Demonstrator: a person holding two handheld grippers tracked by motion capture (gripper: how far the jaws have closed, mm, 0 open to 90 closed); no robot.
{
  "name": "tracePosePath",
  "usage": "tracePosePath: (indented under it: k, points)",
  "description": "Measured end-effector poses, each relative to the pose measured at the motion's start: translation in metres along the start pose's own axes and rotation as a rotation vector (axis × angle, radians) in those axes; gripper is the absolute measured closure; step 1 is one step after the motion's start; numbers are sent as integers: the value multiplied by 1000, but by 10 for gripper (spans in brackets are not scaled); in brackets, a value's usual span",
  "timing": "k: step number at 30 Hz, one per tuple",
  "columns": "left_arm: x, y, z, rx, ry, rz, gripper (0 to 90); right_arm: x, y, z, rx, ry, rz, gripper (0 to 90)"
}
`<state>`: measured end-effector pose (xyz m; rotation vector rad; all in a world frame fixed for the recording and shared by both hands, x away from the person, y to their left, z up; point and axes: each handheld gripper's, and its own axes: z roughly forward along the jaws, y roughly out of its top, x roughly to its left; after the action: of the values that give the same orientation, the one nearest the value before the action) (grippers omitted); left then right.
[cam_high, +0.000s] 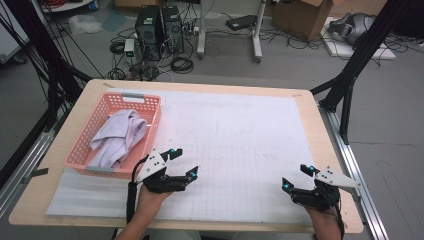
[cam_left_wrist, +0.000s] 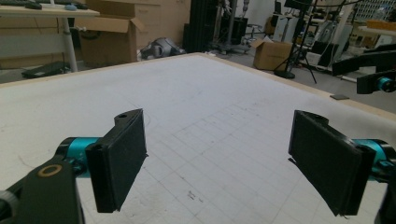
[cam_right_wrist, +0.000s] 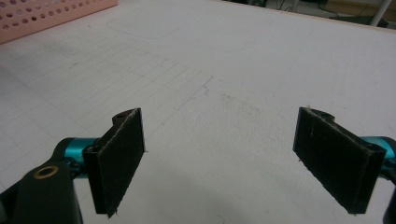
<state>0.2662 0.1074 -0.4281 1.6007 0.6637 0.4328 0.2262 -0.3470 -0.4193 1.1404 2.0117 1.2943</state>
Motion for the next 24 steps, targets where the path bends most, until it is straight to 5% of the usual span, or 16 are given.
tracePosePath:
  k: [24]
  points:
    - [-1, -1, 1, 3, -32, -27, 183, -4, 1, 7, 17, 30, 10, 152]
